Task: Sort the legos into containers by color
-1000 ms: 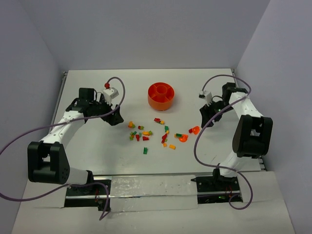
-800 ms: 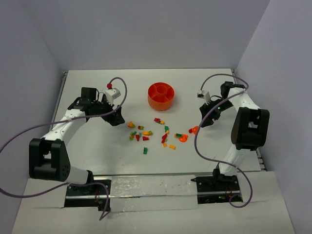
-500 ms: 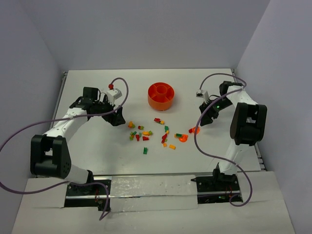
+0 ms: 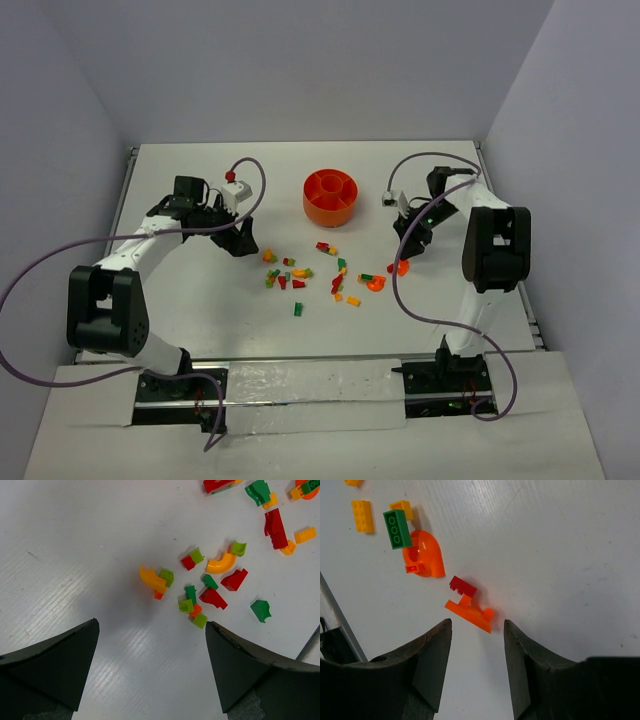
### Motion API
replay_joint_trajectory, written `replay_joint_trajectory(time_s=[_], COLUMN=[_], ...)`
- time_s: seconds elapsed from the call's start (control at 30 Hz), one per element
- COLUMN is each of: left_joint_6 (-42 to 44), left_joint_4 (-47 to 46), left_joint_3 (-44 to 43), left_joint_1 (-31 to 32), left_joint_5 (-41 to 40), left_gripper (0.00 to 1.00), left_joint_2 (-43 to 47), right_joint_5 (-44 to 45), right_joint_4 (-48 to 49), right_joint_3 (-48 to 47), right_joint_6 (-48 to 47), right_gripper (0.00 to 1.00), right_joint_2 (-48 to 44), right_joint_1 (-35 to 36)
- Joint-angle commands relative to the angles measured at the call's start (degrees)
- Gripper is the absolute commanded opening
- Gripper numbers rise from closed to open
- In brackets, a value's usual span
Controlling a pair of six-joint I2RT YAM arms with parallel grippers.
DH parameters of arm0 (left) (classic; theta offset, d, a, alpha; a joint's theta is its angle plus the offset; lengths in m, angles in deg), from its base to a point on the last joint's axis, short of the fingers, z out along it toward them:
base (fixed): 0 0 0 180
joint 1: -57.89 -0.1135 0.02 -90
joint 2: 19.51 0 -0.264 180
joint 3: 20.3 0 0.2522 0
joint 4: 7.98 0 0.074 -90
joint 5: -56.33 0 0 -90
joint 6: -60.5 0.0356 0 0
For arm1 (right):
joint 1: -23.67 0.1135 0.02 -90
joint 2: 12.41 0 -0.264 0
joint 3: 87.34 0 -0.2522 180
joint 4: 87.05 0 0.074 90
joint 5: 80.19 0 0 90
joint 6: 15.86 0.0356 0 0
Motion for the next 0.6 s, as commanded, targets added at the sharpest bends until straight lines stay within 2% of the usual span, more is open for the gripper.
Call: replay_joint_trajectory(time_s=[0.0, 0.3, 0.57], left_joint_6=[1.26, 1.17, 0.95], left_joint_4=[0.77, 0.92, 0.72], left_joint_3=[-2.33, -3.14, -3.64], left_joint_1=[0.33, 0.41, 0.41], left_joint_5=[0.3, 0.91, 1.22], left_gripper=[0.98, 0.98, 0.98], left_joint_2=[-0.26, -2.07, -3.31], right_joint_5=[1.74, 5.69, 5.63], right_joint_4=[2.41, 4.94, 4.17], right_joint_3=[-0.13, 1.94, 2.99], right_joint_6=[-1.79, -4.41, -6.04], right_gripper=[0.52, 0.46, 0.47], right_joint_2=[0.0, -0.29, -1.05], right_joint_1=[1.24, 4.17, 5.59])
